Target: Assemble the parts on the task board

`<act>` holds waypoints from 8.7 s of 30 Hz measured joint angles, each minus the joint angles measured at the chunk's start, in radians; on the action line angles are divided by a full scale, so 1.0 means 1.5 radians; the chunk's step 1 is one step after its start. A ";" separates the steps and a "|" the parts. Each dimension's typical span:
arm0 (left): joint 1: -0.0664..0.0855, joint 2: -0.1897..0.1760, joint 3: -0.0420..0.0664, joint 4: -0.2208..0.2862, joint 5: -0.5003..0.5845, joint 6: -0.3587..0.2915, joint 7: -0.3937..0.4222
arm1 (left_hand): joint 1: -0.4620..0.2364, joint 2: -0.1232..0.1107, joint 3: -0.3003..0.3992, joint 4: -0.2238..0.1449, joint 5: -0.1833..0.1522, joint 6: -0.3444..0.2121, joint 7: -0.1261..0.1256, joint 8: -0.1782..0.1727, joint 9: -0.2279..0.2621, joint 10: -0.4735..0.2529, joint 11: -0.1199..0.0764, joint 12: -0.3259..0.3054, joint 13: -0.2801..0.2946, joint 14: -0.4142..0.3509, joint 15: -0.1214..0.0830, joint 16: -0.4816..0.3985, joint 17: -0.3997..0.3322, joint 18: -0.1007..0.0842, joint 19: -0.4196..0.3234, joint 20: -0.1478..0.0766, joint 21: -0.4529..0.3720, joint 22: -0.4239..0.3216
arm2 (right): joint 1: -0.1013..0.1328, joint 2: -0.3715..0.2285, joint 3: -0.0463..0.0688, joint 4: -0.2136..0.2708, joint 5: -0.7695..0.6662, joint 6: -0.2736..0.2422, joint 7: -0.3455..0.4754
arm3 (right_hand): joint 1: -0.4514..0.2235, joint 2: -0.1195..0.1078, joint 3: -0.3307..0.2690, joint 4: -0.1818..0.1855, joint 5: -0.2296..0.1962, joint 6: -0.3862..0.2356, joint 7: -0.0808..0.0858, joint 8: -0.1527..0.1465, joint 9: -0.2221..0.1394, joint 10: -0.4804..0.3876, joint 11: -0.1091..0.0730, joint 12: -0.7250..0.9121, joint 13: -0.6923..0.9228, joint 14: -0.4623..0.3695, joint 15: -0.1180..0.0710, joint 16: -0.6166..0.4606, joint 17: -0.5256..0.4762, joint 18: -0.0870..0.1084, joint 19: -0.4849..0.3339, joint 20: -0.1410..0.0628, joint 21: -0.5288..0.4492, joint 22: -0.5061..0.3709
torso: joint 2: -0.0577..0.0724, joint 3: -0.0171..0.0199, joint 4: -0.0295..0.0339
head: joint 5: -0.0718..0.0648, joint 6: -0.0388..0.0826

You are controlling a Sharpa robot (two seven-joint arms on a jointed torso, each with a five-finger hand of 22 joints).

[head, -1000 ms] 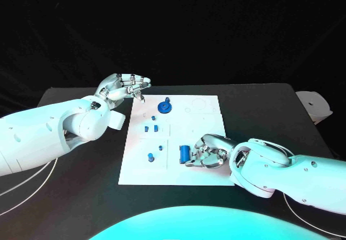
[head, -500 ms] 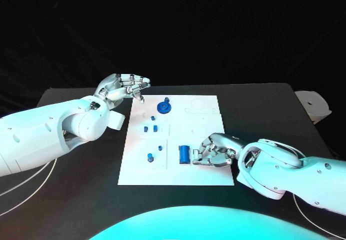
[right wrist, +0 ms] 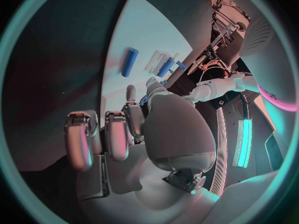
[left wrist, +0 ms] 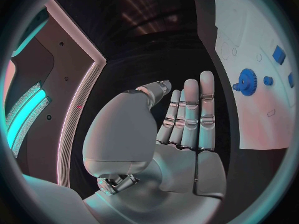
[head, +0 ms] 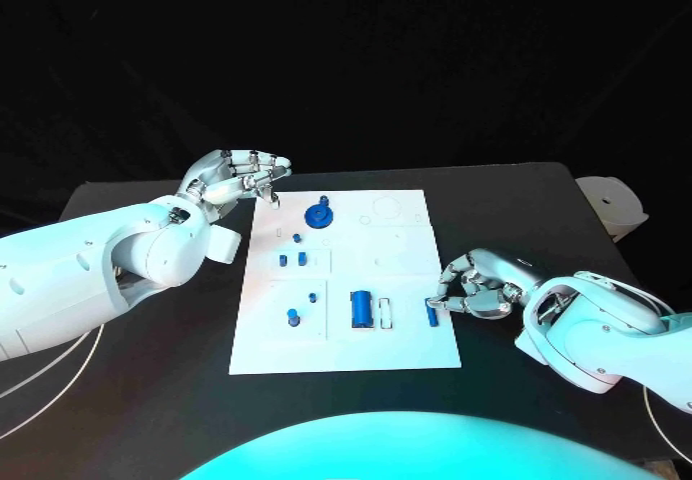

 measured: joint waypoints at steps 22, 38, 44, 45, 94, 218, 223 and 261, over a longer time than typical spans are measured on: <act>0.000 -0.001 0.000 0.001 0.000 0.000 0.000 | 0.000 0.000 0.000 0.000 0.000 0.000 0.000 0.000 0.000 0.000 0.000 0.000 0.000 0.000 0.000 0.000 0.000 0.000 0.000 0.000 0.000 0.000 | -0.029 0.038 -0.003 -0.026 -0.078 -0.003 -0.069 | -0.018 0.004 -0.009 0.005 -0.005 0.007 0.002 -0.007 -0.005 0.002 0.002 -0.002 0.000 -0.002 0.002 0.000 0.000 0.000 0.003 0.002 0.002 0.000 | 0.002 0.0000 0.0025 | -0.004 0.000; 0.000 -0.003 -0.001 0.001 0.000 0.000 -0.001 | 0.000 0.000 0.000 0.000 0.000 0.000 0.000 0.000 0.000 0.000 0.000 0.003 -0.001 0.000 0.000 0.000 0.000 0.000 0.000 0.000 0.000 0.000 | -0.040 0.053 0.002 -0.025 -0.132 0.026 -0.087 | 0.016 -0.016 -0.006 -0.006 -0.005 0.023 -0.005 -0.008 -0.005 0.003 0.001 -0.002 0.002 -0.002 0.002 0.000 0.000 0.000 0.002 0.002 0.008 0.000 | 0.000 -0.0001 0.0013 | -0.002 0.000; 0.000 -0.003 -0.001 0.001 0.000 0.000 -0.001 | 0.000 0.000 0.000 0.000 0.000 0.000 0.000 0.000 0.000 0.000 0.000 0.003 -0.001 0.000 0.000 0.000 0.000 0.000 0.000 0.000 0.000 0.000 | -0.042 0.055 0.003 -0.021 -0.162 0.038 -0.093 | 0.047 -0.026 0.004 -0.015 -0.012 0.027 -0.008 -0.011 -0.005 0.005 -0.002 -0.001 0.003 -0.002 0.002 0.000 0.000 0.000 0.003 0.002 0.008 0.000 | 0.000 -0.0003 0.0014 | -0.001 0.000; 0.000 -0.003 -0.001 0.001 0.000 0.000 -0.001 | 0.000 0.000 0.000 0.000 0.000 0.000 0.000 0.000 0.000 0.000 0.000 0.003 -0.001 0.000 0.000 0.000 0.000 0.000 0.000 0.000 0.000 0.000 | -0.042 0.056 0.003 -0.020 -0.167 0.040 -0.094 | 0.050 -0.027 0.005 -0.016 -0.014 0.028 -0.009 -0.012 -0.005 0.005 -0.002 -0.001 0.003 -0.002 0.002 0.000 0.000 0.000 0.003 0.002 0.008 0.000 | 0.000 -0.0004 0.0015 | -0.002 0.000; 0.000 -0.002 -0.001 0.003 0.000 0.000 -0.002 | 0.003 0.003 0.000 0.000 0.000 0.000 0.000 0.000 0.000 0.000 0.000 0.003 -0.001 0.000 0.000 0.000 0.000 0.000 0.000 0.000 0.000 0.000 | -0.023 0.144 0.001 -0.009 -0.039 -0.005 -0.129 | -0.097 -0.067 0.322 -0.064 0.095 0.020 -0.006 0.022 0.018 0.013 -0.009 0.001 0.000 0.000 0.000 0.003 0.000 0.000 0.000 0.000 0.021 0.000 | 0.002 0.0006 0.0018 | 0.004 0.000; -0.018 0.033 -0.006 -0.060 0.030 0.004 0.013 | -0.032 -0.004 -0.039 0.039 0.000 -0.011 -0.006 0.004 0.001 0.015 -0.006 0.027 -0.005 -0.052 0.005 -0.053 -0.029 0.000 -0.030 0.011 -0.069 -0.042 | 0.066 0.176 0.003 -0.238 0.447 -0.030 0.295 | 0.015 -0.055 0.170 -0.021 0.007 -0.089 0.050 -0.042 -0.011 -0.254 0.054 -0.493 -0.305 -0.167 0.051 -0.466 -0.421 0.110 -0.260 0.048 -0.725 -0.130 | -0.030 -0.0187 0.0030 | 0.001 0.034; -0.027 0.062 -0.006 -0.112 0.060 0.004 0.028 | -0.026 -0.008 -0.049 0.072 0.000 -0.012 -0.007 0.016 0.007 0.066 0.001 -0.030 -0.041 -0.107 0.026 -0.253 -0.102 0.000 -0.082 0.043 -0.242 -0.157 | 0.085 0.235 0.012 -0.359 0.593 -0.013 0.367 | 0.030 -0.061 0.223 -0.019 -0.012 -0.087 0.069 -0.087 -0.061 -0.272 0.080 -0.646 -0.510 -0.260 0.092 -0.672 -0.517 0.110 -0.322 0.087 -0.888 -0.288 | -0.047 -0.0259 0.0030 | 0.003 0.064; -0.079 0.073 0.019 0.036 0.122 -0.268 0.077 | -0.874 0.117 -0.352 -0.043 -0.146 -0.542 -0.132 -0.213 -0.184 -0.534 -0.095 -0.318 -0.105 -0.698 -0.038 -0.710 -0.297 -0.105 -0.681 -0.088 -0.538 -0.388 | 0.013 0.271 0.097 -0.250 0.865 -0.159 0.515 | -0.833 0.047 -0.044 -0.187 -0.087 -0.632 -0.049 -0.261 -0.421 -0.936 0.002 -0.825 -0.870 -0.964 0.048 -0.995 -0.869 0.005 -0.965 -0.024 -1.015 -0.868 | -0.084 -0.0017 0.0256 | 0.027 0.181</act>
